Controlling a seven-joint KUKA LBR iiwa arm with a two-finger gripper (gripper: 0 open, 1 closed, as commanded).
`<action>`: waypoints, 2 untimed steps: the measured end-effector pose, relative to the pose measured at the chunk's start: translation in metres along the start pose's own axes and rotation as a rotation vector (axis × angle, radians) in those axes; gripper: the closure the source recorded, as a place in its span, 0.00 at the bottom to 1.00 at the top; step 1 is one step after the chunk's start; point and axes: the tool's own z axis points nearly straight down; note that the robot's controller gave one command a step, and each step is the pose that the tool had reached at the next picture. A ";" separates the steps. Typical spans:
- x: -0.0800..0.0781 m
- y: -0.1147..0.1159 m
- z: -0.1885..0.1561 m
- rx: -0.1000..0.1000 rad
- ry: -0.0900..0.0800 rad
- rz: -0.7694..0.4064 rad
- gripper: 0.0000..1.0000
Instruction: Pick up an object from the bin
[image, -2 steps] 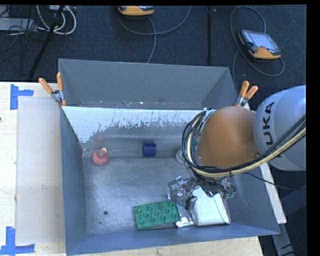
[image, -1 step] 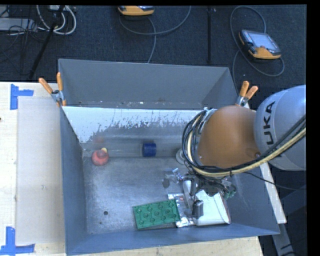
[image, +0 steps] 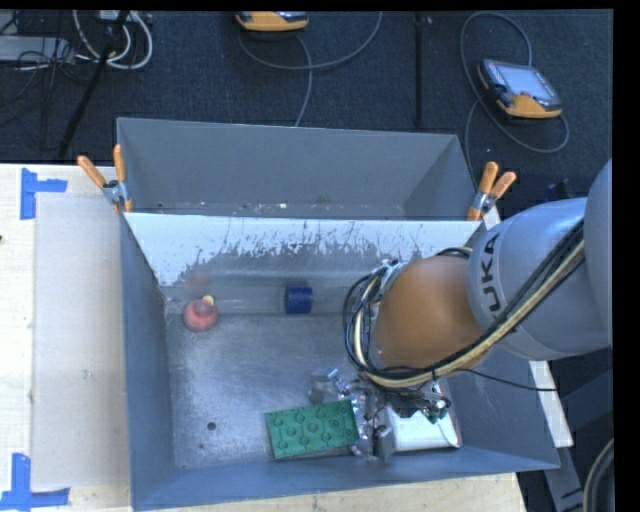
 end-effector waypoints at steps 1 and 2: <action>-0.002 -0.001 -0.004 0.005 -0.008 -0.002 1.00; 0.015 -0.024 -0.234 0.010 -0.015 -0.002 1.00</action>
Offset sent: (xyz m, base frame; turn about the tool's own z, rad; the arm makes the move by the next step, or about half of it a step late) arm 0.0000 0.0000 0.0000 0.0000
